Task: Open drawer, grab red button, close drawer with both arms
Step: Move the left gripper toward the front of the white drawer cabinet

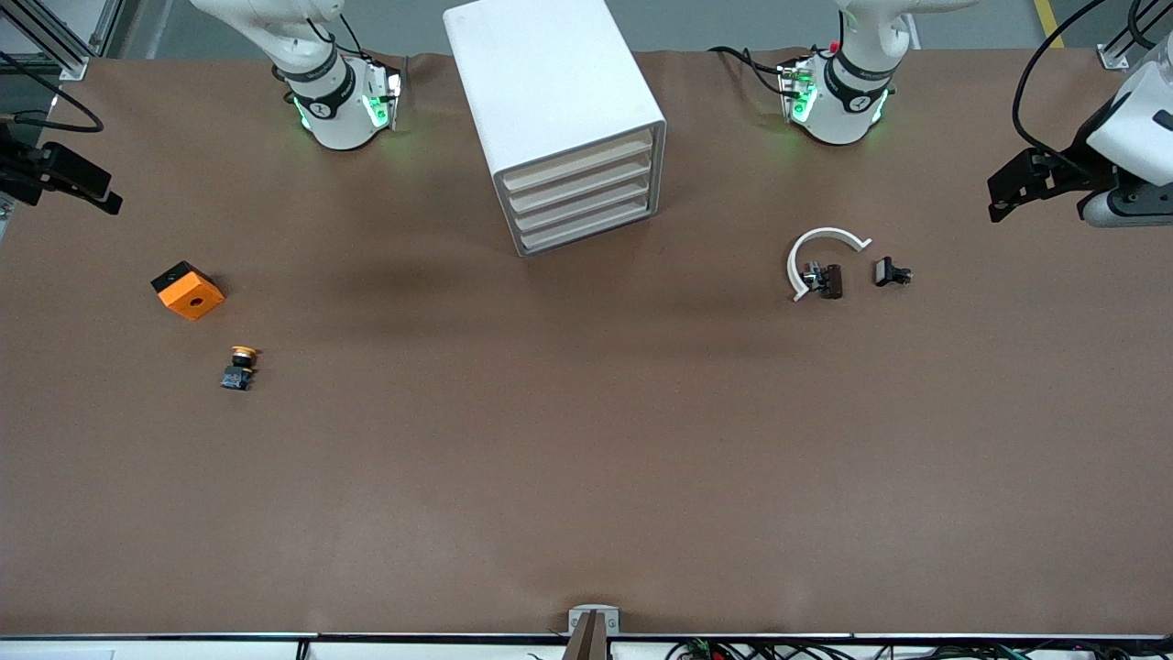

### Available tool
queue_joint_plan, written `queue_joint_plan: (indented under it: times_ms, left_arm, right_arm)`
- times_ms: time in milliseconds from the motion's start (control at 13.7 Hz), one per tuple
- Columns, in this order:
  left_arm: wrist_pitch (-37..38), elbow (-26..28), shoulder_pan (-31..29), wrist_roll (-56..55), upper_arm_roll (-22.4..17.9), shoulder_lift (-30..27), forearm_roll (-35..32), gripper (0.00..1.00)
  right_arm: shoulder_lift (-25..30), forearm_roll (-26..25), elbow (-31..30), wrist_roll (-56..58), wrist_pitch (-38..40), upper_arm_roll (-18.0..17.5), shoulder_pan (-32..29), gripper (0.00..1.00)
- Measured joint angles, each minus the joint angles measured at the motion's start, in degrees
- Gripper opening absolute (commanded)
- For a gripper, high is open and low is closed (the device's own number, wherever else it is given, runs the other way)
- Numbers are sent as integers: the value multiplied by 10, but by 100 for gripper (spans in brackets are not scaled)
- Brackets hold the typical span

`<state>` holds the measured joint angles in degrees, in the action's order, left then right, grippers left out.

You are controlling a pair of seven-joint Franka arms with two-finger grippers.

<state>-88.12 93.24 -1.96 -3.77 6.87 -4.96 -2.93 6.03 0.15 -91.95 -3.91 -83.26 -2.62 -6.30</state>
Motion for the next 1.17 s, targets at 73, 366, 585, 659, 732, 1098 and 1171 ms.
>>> queue_joint_plan:
  times_ms: [73, 366, 585, 659, 732, 1098, 1171]
  left_arm:
    - [0, -3, 0, 0, 0, 1, 0, 100]
    - [0, -12, -1, 0, 0, 17, 0, 100]
    - [-1, -29, -1, 0, 0, 67, 0, 100]
    - [-5, -32, 1, 0, 0, 89, 0, 100]
    - [-19, -33, 3, -2, 0, 108, 0, 100]
    - [-108, -33, 47, -115, 10, 218, 5, 100]
    - [-121, -34, 67, -168, 11, 238, 5, 100]
  right_arm:
    - [8, 0, -9, 0, -2, 0, 0, 100]
    - [20, 0, -20, 0, -3, 0, 0, 100]
    - [20, 0, -22, 0, -5, -1, 0, 100]
    - [20, 0, -23, 0, -5, -1, 0, 100]
    - [20, 0, -23, 0, -5, -1, 0, 100]
    - [20, 0, -22, 0, -10, -3, 0, 100]
    - [20, 0, -20, 0, -12, -6, 1, 100]
